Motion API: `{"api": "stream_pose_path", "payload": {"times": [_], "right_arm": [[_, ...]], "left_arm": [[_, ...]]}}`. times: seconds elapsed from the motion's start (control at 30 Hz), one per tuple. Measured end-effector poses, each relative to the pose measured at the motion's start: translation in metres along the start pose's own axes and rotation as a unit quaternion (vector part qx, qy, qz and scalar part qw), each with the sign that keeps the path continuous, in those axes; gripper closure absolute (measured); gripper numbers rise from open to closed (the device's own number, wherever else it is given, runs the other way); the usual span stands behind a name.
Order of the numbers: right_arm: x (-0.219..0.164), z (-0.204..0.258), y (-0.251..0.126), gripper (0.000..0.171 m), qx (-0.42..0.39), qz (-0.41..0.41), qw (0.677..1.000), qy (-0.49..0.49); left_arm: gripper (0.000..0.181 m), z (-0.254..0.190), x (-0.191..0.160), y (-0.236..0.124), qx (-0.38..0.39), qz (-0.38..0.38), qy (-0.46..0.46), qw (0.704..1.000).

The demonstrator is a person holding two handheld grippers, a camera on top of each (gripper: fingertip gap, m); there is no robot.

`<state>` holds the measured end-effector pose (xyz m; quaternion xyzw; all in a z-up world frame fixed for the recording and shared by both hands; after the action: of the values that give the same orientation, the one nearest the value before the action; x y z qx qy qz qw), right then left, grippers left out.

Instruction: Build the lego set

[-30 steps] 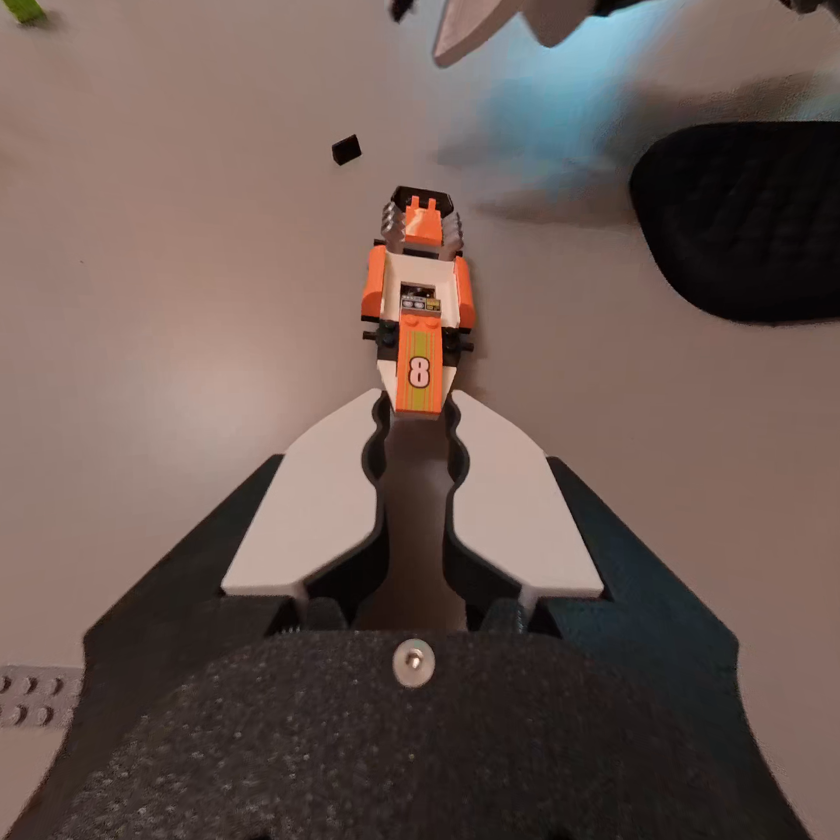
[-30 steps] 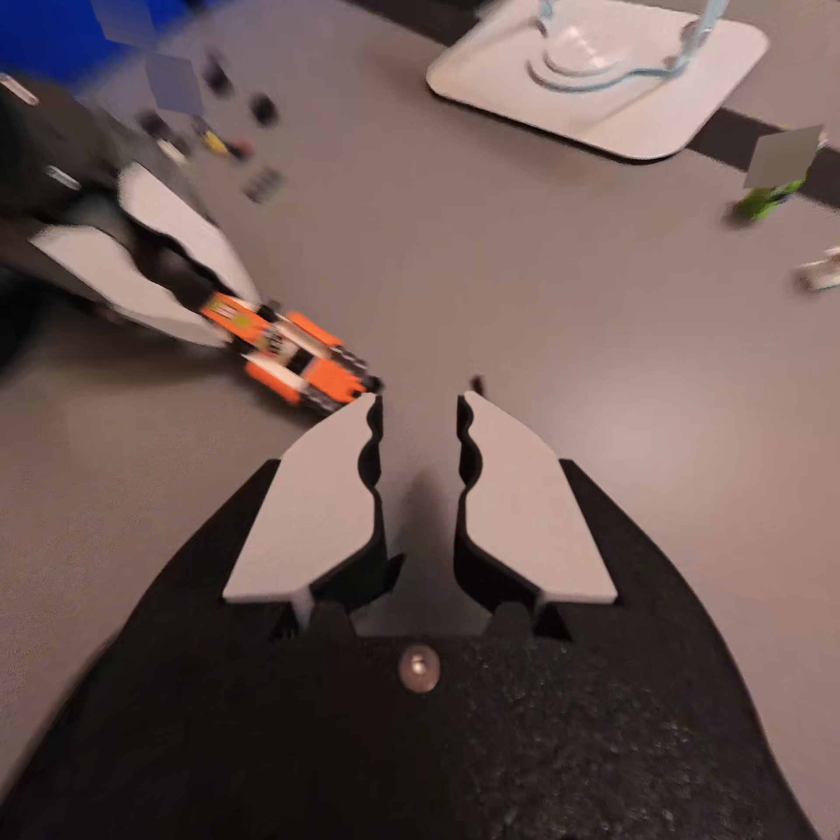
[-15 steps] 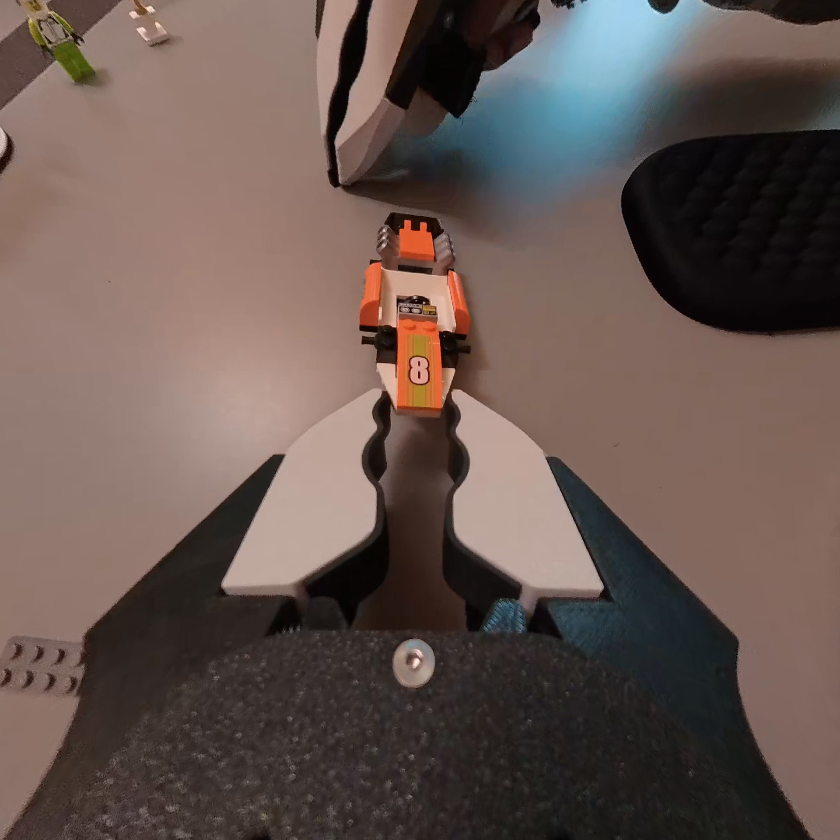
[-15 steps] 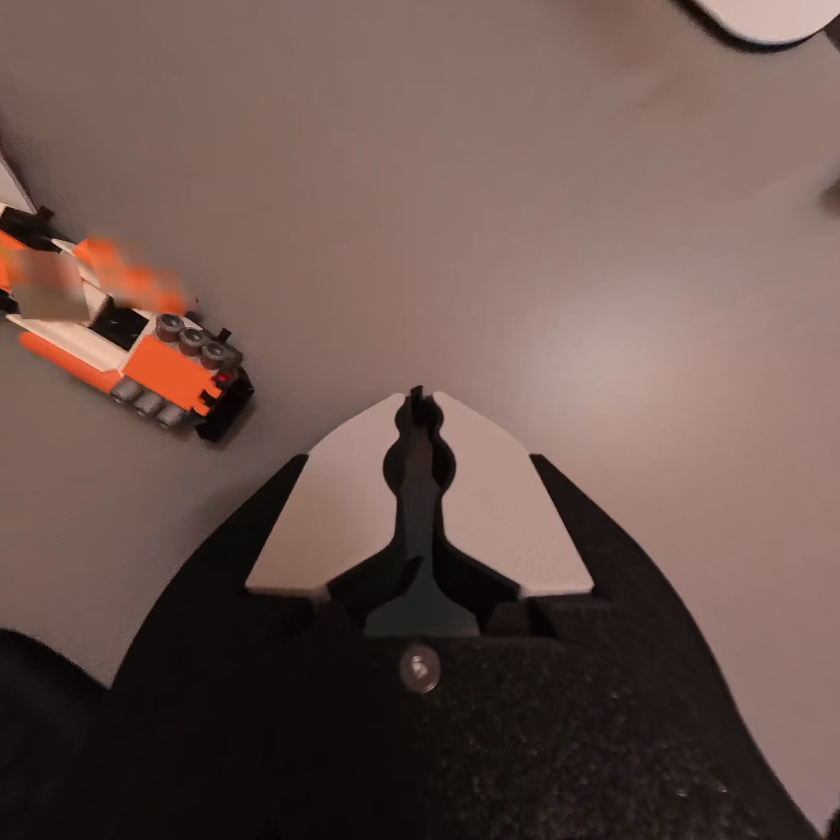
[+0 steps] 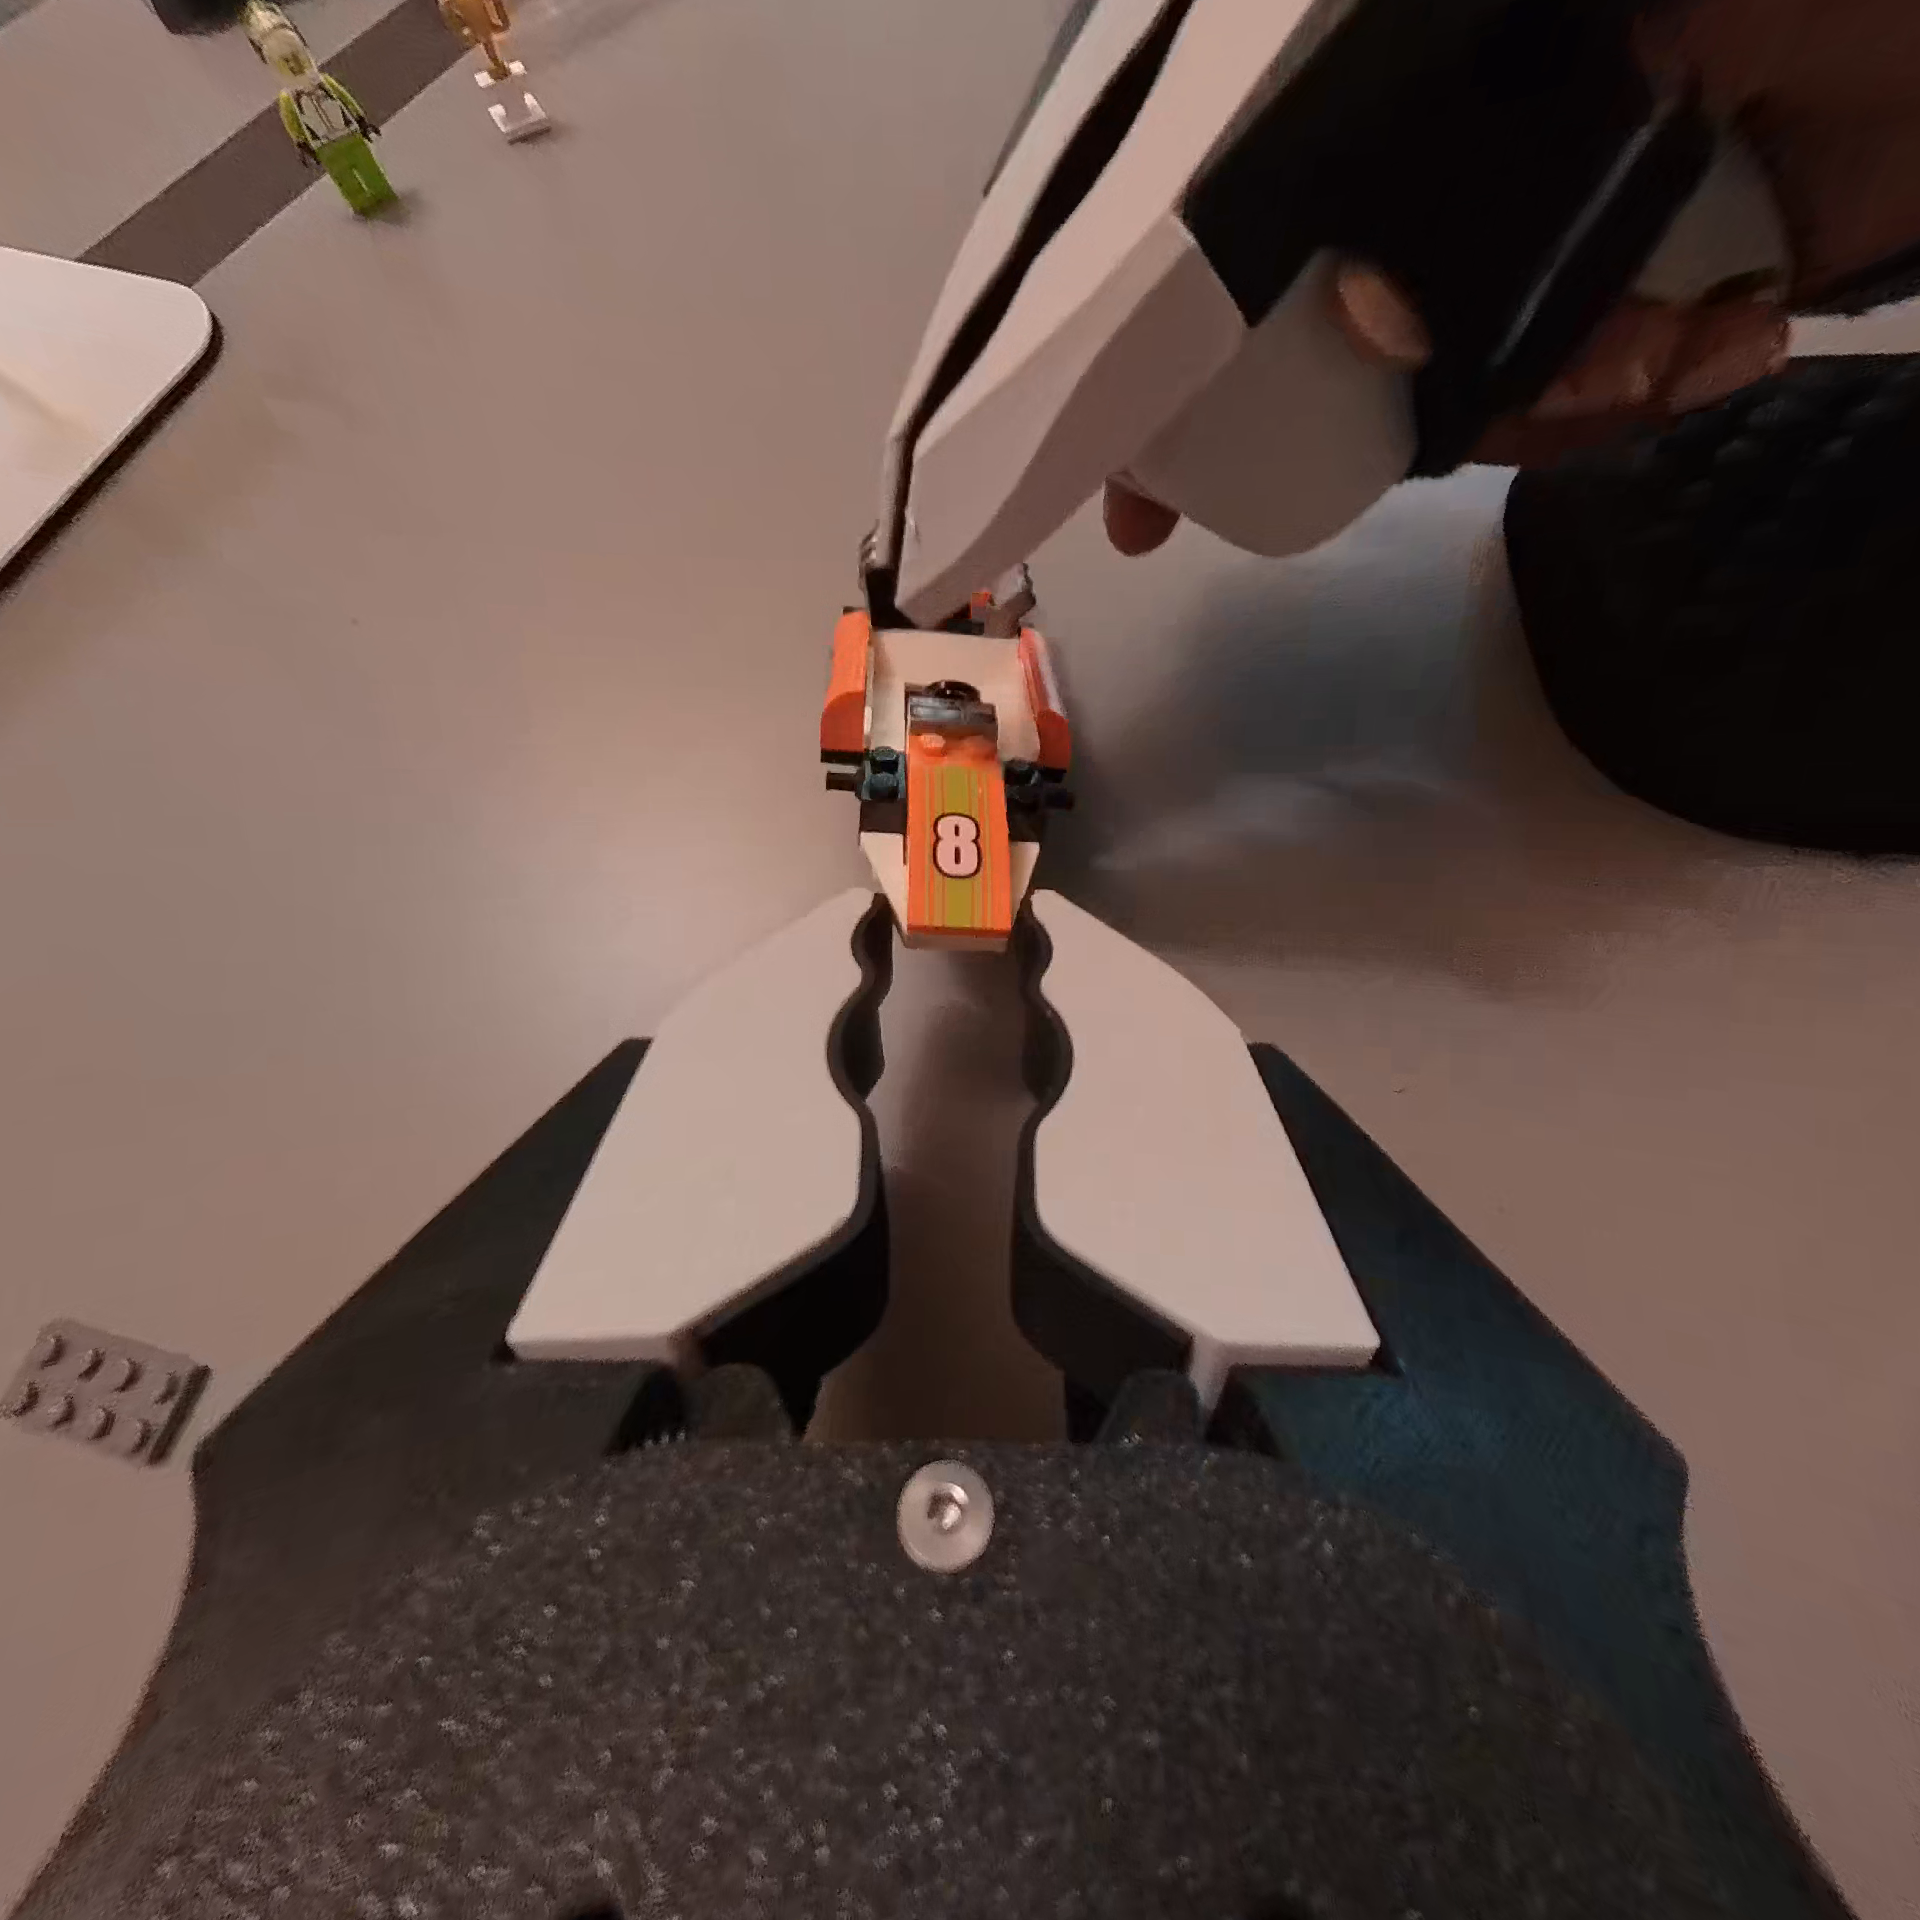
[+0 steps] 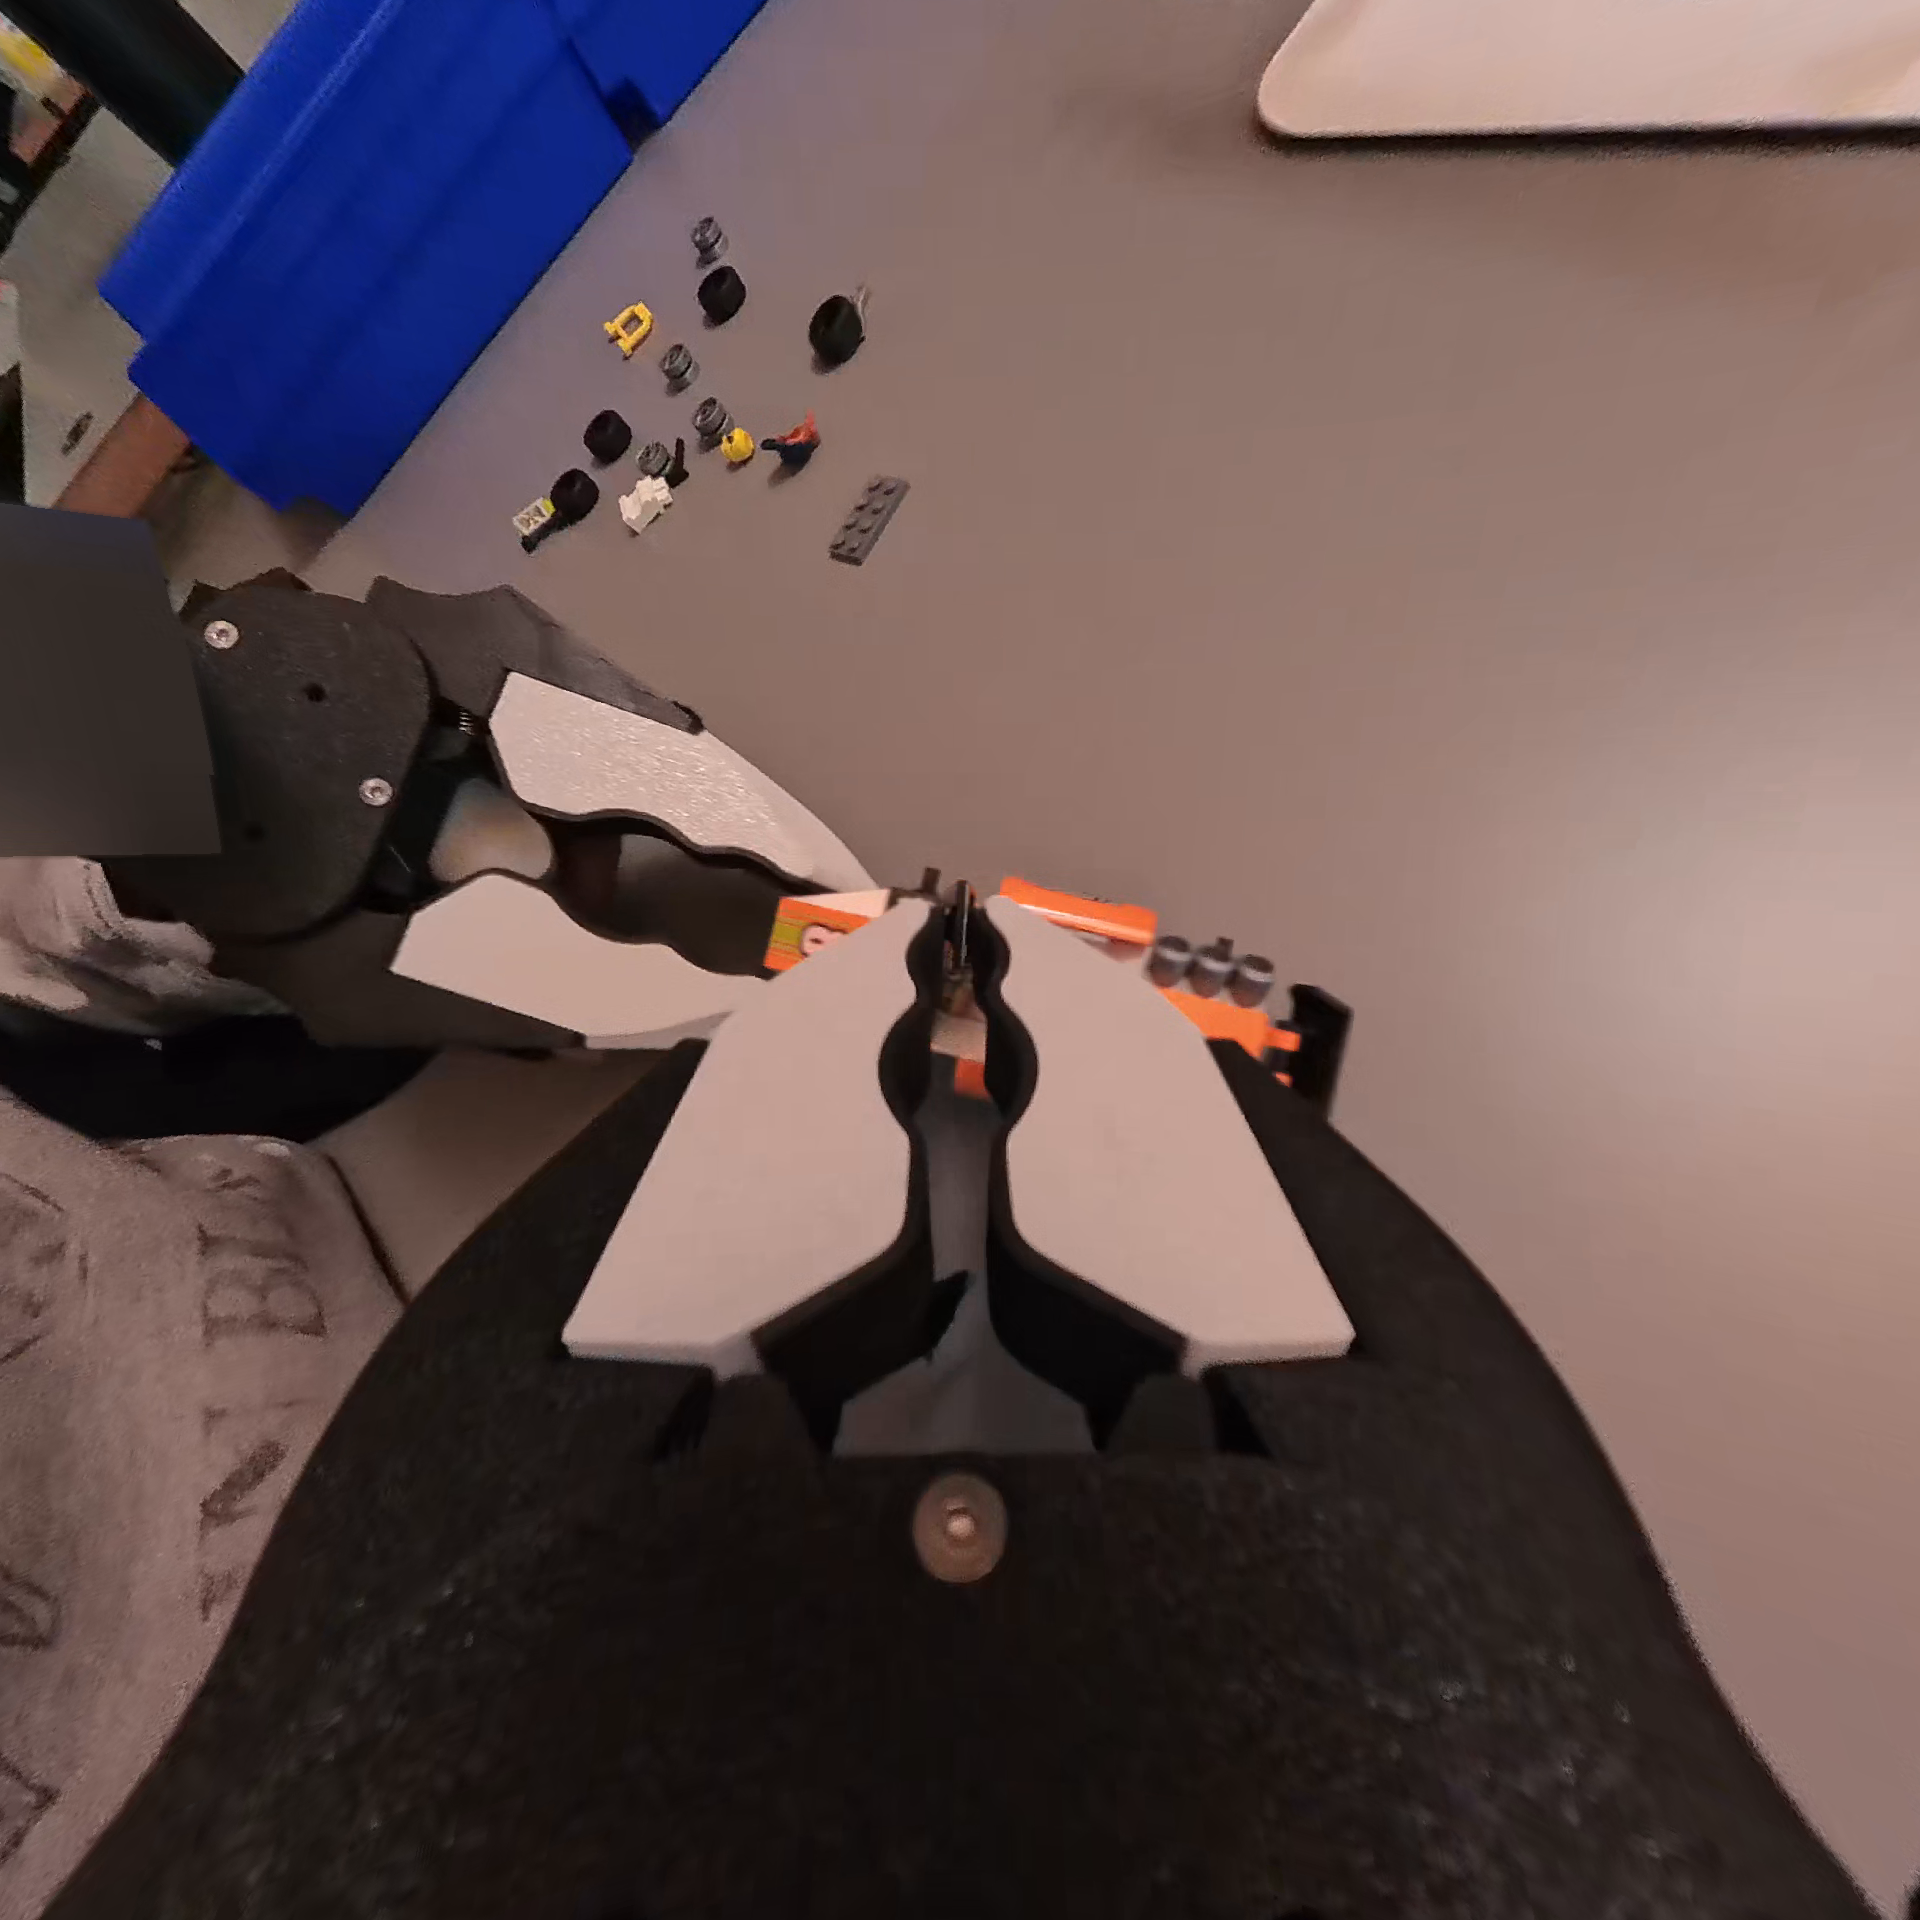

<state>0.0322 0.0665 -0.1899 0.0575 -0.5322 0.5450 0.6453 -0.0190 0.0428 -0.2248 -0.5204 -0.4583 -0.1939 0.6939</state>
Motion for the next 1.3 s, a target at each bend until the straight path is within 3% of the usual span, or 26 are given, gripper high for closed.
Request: {"api": "stream_pose_path", "payload": {"times": [0.3,0.7,0.87,1.1,1.3], "right_arm": [[-0.023,0.014,0.011,0.166,-0.048,0.012,0.999,-0.002],[-0.023,0.013,0.011,0.158,-0.067,-0.009,0.998,-0.008],[-0.013,0.011,-0.009,0.152,-0.028,-0.02,0.993,-0.109],[-0.025,0.0,-0.024,0.144,-0.002,0.052,0.937,-0.346],[-0.027,0.011,-0.004,0.141,0.032,0.063,0.846,-0.529]], "left_arm": [[0.159,-0.005,-0.004,-0.001,-0.007,0.003,-0.013,1.0],[0.159,-0.006,-0.01,0.0,-0.022,0.008,-0.023,0.999],[0.159,-0.005,-0.013,0.0,-0.03,0.014,-0.029,0.999],[0.159,-0.006,-0.014,0.001,-0.036,0.016,-0.028,0.999],[0.159,-0.006,-0.014,0.001,-0.042,0.016,-0.028,0.999]]}}
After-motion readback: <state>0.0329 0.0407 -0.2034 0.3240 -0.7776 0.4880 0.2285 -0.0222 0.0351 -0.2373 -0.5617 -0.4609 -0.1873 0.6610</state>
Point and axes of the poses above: each gripper's, where its closed fingertips meet, y out along the fingers, x out of its top, z = x × y across the jaws, the point moved 2 cm from there along -y, back along the fingers, and after that the axes turned 4 degrees about -z, right-handed, at the moved point
